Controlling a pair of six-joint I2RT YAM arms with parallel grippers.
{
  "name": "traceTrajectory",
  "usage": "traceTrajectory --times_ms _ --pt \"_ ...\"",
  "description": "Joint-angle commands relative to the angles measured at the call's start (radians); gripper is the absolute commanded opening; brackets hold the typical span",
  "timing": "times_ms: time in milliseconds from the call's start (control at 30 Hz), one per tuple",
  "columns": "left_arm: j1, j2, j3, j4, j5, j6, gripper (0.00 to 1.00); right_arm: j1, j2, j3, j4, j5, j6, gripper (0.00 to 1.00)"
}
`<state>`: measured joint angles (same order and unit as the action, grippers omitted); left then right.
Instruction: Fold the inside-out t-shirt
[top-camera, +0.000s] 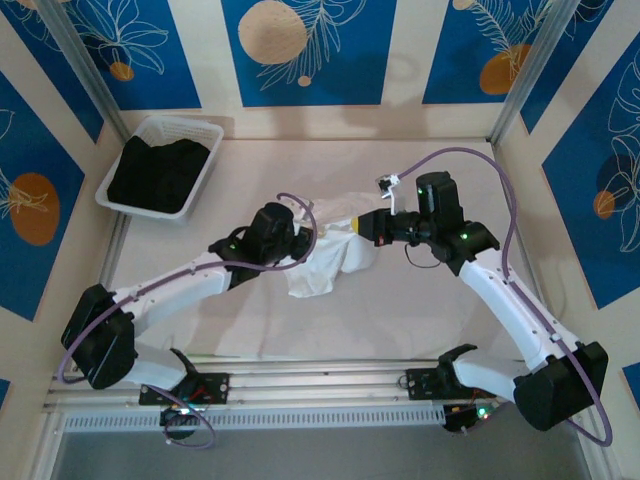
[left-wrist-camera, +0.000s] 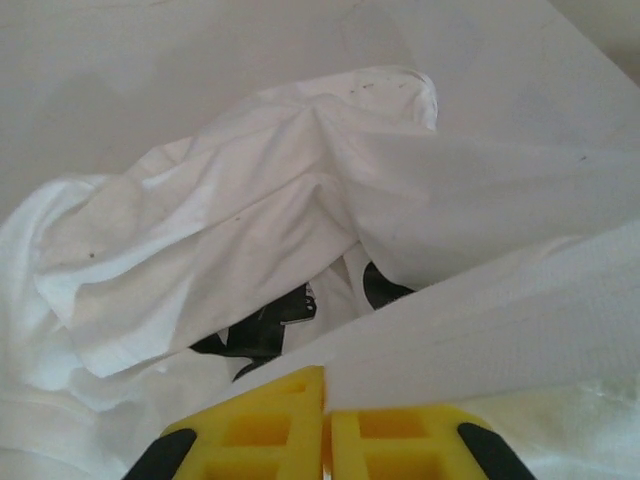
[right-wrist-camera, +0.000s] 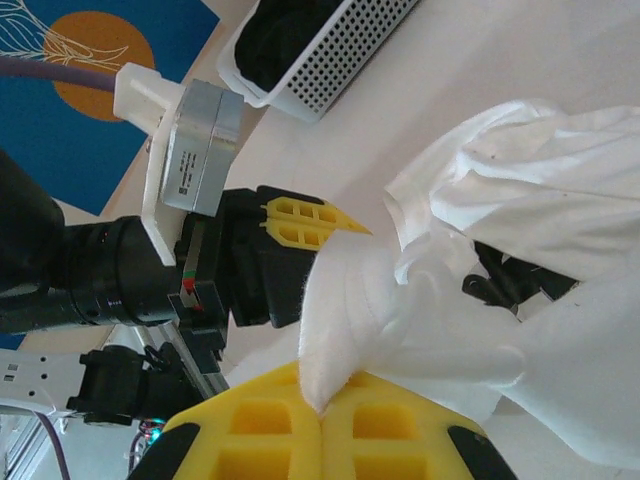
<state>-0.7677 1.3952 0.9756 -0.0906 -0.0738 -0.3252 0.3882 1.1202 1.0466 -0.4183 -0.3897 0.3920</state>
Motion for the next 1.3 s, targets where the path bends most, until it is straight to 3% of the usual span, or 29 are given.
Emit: traceTrajectory --times_ms 0,100,300,500,633,800,867,967,1067,1167,1267 --pt "0.021 -0.024 -0.004 -0.033 0.088 0.028 0.01 -0.006 -0.033 -0.012 0.021 -0.036 -0.025 0.00" --pt "0.034 -0.050 -0.007 -0.043 0.166 0.056 0.00 -0.008 -0.037 -0.001 -0.004 0.011 -0.039 0.00" --pt "0.054 -0.224 -0.116 0.110 0.550 0.006 0.00 0.022 -0.009 0.036 -0.129 0.348 -0.101 0.00" --pt "0.055 -0.301 -0.187 0.240 0.768 -0.120 0.00 0.063 0.027 0.020 -0.110 0.365 -0.133 0.00" --pt "0.054 -0.290 -0.166 0.125 0.742 -0.094 0.00 0.071 0.046 0.027 -0.131 0.358 -0.145 0.00" --pt "-0.011 -0.207 -0.051 -0.254 0.462 0.101 0.00 0.068 0.030 0.046 -0.200 0.457 -0.155 0.00" --pt "-0.036 -0.162 -0.032 -0.279 0.472 0.128 0.00 0.067 0.025 0.043 -0.207 0.457 -0.154 0.00" --pt "-0.046 -0.143 -0.058 -0.175 0.593 0.086 0.00 0.067 0.041 0.044 -0.248 0.513 -0.152 0.00" --pt "-0.019 -0.181 -0.104 -0.038 0.628 -0.021 0.00 0.072 0.057 0.042 -0.301 0.635 -0.153 0.00" --pt "0.056 -0.248 -0.180 0.155 0.650 -0.219 0.00 0.080 0.044 0.021 -0.296 0.666 -0.154 0.00" --pt "0.112 -0.281 -0.257 0.375 0.682 -0.446 0.00 0.109 0.034 -0.005 -0.246 0.602 -0.179 0.00"
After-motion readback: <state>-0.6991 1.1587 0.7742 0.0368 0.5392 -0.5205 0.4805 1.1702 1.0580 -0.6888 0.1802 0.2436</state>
